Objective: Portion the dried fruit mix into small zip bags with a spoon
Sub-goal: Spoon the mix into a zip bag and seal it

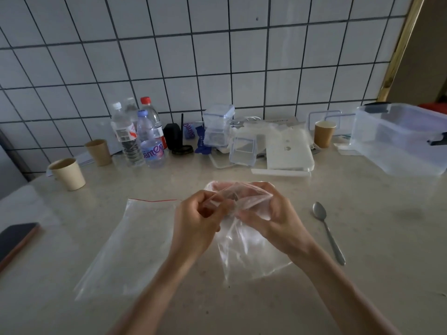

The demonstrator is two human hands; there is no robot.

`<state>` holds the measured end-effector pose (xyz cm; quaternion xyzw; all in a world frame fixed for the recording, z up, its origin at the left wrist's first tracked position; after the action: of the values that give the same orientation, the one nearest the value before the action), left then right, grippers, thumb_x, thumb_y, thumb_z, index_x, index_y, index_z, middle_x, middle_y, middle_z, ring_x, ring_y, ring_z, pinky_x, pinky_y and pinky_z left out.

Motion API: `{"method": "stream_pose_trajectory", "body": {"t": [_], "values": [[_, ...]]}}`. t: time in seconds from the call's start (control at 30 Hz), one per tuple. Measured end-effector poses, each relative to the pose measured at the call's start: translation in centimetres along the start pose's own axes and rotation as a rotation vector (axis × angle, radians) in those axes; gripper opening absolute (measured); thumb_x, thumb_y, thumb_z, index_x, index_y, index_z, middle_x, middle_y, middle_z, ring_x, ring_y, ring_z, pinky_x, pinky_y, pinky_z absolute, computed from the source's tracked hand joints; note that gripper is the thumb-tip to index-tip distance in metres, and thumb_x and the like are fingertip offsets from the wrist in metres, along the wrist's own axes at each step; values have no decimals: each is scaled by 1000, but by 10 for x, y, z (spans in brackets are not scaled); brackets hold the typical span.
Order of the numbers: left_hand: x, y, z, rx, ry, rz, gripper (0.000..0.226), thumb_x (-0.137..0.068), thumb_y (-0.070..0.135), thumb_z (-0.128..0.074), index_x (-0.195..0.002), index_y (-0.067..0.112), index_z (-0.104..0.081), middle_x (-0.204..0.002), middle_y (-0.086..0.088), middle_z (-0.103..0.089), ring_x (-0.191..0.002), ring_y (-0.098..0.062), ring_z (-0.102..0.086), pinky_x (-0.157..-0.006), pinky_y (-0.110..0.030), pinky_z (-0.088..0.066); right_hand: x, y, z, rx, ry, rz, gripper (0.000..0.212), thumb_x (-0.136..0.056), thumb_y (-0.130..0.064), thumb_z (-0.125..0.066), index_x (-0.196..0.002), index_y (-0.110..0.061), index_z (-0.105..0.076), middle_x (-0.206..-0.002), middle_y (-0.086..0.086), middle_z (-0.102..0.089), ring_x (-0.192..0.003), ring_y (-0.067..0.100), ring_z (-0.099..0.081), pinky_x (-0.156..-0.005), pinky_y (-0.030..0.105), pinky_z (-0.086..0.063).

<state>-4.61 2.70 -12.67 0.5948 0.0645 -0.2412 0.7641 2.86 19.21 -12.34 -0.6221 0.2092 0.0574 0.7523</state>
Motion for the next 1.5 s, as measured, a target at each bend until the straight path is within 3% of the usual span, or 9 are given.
{"method": "stream_pose_trajectory", "body": {"t": [0.07, 0.17, 0.3, 0.57, 0.7, 0.87, 1.13, 1.4, 1.5], "values": [[1, 0, 0, -22, 21, 5, 21, -86, 44, -79, -86, 25, -72, -60, 4, -70, -48, -12, -65, -50, -23, -51, 2, -1, -2, 8, 4, -24, 49, -82, -25, -87, -124, -15, -64, -109, -4, -76, -102, 16, -75, -83, 31, -61], [5, 4, 2, -44, 60, -52, 17, -91, 42, -75, -88, 26, -71, -63, 7, -71, -48, -8, -66, -49, -18, -49, 2, -5, 1, -7, 153, -1, 11, -98, -17, -70, -107, -14, -74, -95, -2, -78, -87, 14, -76, -74, 35, -62], [6, 6, 9, -54, 112, -135, 8, -98, 32, -71, -93, 25, -69, -64, 5, -71, -51, -13, -67, -54, -30, -56, 3, 0, 13, 103, 325, -29, 30, -98, -5, -59, -82, -22, -77, -62, -14, -68, -53, 2, -53, -49, 19, -40], [3, 9, 20, 47, 214, -99, 19, -96, 23, -74, -93, 16, -57, -79, -2, -71, -57, -16, -73, -49, -29, -57, 9, -11, 32, 234, 574, -27, 13, -83, -6, -74, -76, -15, -67, -61, -1, -65, -53, 3, -57, -51, 13, -45], [3, 5, 13, 265, 122, 68, 18, -91, 14, -79, -92, 5, -63, -83, -9, -76, -67, -29, -78, -54, -31, -61, 8, -3, 35, -3, 491, -143, 13, -88, -8, -78, -87, -5, -65, -55, 7, -66, -47, 19, -62, -45, 31, -51], [2, -3, 11, 589, 77, 315, 13, -81, 14, -83, -92, 9, -78, -96, -17, -80, -90, -29, -80, -72, -26, -63, 7, -3, 35, -206, 427, -197, 12, -85, -5, -82, -90, 0, -72, -72, 9, -74, -63, 25, -72, -50, 29, -55], [6, 0, -6, 1126, -215, 518, 13, -84, 13, -74, -90, 10, -84, -100, -13, -80, -90, -17, -79, -74, -28, -64, 5, 5, 17, -750, 224, -290, 2, -89, -9, -73, -90, -7, -75, -91, 16, -76, -80, 23, -75, -72, 30, -62], [10, 9, -18, 1039, -258, 561, 15, -87, 21, -69, -81, 13, -79, -75, -1, -61, -64, -11, -63, -64, -32, -59, 4, -1, 7, -711, 100, -219, 24, -98, -16, -55, -90, -3, -74, -99, 20, -75, -94, 28, -72, -88, 40, -60], [11, 10, -18, 1052, -260, 560, 19, -88, 19, -64, -96, 6, -75, -77, -4, -59, -63, -13, -60, -60, -31, -57, 3, -2, 4, -644, 58, -212, 32, -92, -16, -52, -96, 7, -74, -105, 33, -66, -97, 35, -62, -89, 40, -58]]}}
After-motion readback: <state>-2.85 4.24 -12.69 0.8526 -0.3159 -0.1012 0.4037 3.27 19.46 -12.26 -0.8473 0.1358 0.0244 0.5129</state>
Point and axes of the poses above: each hand's wrist, its own x-axis away from the middle knuckle, its own z-axis out of the back of the hand, y = z × x, the point moved 5 cm from there along -x, towards the middle knuckle
